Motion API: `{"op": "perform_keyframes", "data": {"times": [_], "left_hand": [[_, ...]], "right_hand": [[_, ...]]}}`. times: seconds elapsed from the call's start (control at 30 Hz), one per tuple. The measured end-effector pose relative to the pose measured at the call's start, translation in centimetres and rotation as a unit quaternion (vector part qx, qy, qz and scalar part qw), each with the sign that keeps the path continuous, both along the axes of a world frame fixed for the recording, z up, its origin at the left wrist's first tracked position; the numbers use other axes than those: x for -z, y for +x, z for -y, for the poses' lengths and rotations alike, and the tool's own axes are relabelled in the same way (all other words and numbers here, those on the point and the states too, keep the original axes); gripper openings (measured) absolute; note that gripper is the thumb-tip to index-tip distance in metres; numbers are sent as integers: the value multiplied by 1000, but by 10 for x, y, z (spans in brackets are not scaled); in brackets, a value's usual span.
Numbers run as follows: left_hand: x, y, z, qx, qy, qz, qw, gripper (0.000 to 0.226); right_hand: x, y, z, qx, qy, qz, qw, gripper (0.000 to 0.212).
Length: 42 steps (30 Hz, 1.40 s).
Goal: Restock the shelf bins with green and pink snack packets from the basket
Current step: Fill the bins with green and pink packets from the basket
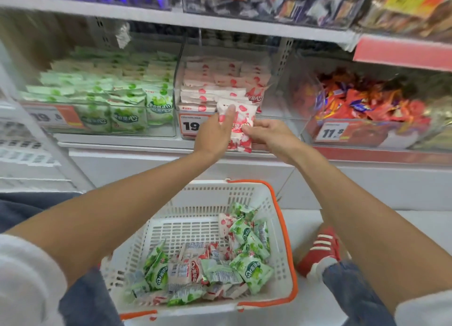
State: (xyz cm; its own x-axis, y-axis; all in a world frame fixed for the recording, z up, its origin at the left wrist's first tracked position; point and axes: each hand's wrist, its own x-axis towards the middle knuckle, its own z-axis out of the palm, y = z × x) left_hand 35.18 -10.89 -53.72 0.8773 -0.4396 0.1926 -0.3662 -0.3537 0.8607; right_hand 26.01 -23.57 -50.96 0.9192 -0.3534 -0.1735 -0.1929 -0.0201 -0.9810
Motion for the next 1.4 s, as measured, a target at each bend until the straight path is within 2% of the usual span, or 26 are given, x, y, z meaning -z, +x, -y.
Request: {"op": "perform_keyframes", "data": {"times": [0.1,0.23,0.3,0.37,0.47,0.57,0.67,0.73,0.8,0.97,1.1,1.23,1.4], "left_hand": [[-31,12,17,-31,17,31,999,64],[-57,33,48,-29,-3,72,997,60],[-65,47,63,1,9,101,995,58],[-63,67,73,54,75,146,985,54],[-49,98,75,92,231,233,940,56],[-34,116,77,82,299,237,921,54],[-24,124,80,77,289,226,927,56],[-19,126,81,60,285,235,928,56],[-16,127,81,49,276,250,927,56],[-12,129,82,39,262,257,930,55],[-14,126,81,42,255,240,936,53],[-16,123,80,39,249,234,939,54],[-16,122,78,42,228,226,946,50]], "right_hand": [[-16,2,10,-1,-5,20,1000,5],[-36,13,35,41,-4,36,999,29],[-41,22,53,84,-16,50,995,29],[-44,32,75,147,-39,62,986,22],[-34,50,108,194,-132,11,972,18],[-12,80,130,188,-179,-56,964,14],[6,111,137,149,-223,-108,957,20],[15,128,137,129,-240,-120,955,12],[23,140,136,138,-243,-124,952,27],[31,147,135,142,-191,-165,957,52],[30,147,130,143,-162,-139,967,54],[36,150,139,156,-120,-131,972,68],[32,144,132,159,-110,-117,974,46]]}}
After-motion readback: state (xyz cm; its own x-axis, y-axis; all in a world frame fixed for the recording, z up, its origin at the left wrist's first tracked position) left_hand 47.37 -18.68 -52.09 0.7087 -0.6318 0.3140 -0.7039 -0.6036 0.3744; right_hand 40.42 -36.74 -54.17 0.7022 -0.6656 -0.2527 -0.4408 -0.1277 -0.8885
